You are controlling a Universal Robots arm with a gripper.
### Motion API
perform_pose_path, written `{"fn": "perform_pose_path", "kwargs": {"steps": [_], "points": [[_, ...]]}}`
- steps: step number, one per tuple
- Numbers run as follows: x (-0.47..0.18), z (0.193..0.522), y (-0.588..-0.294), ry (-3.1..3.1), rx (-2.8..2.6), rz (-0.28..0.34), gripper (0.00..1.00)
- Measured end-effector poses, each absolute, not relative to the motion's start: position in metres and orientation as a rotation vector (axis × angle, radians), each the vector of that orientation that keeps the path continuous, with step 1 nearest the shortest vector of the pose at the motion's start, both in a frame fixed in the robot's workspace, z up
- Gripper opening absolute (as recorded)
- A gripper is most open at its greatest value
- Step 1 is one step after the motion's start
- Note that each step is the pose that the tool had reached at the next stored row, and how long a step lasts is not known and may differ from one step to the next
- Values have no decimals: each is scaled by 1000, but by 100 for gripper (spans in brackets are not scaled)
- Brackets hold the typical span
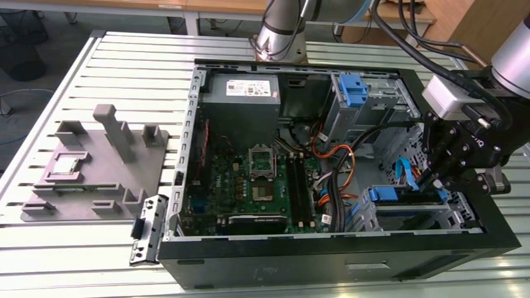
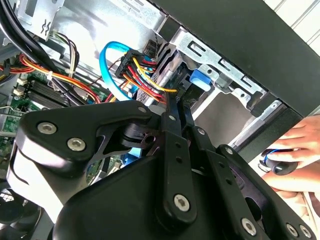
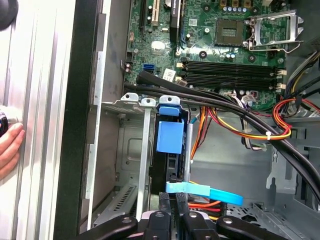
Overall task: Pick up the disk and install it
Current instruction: 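Insert the second disk wire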
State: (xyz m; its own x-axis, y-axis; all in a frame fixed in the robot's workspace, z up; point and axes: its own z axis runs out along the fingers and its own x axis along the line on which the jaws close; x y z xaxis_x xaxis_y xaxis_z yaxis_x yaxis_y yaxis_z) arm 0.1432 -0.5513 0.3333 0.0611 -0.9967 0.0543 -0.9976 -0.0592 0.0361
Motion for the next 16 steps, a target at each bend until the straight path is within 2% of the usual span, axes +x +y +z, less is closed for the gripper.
{"fn": "perform_pose_path", "kwargs": {"steps": [9, 11, 16], "points": [[143, 333, -551, -2110, 2241, 22, 17], [143, 333, -551, -2110, 2241, 22, 29], [143, 333, -551, -2110, 2241, 22, 29]]}}
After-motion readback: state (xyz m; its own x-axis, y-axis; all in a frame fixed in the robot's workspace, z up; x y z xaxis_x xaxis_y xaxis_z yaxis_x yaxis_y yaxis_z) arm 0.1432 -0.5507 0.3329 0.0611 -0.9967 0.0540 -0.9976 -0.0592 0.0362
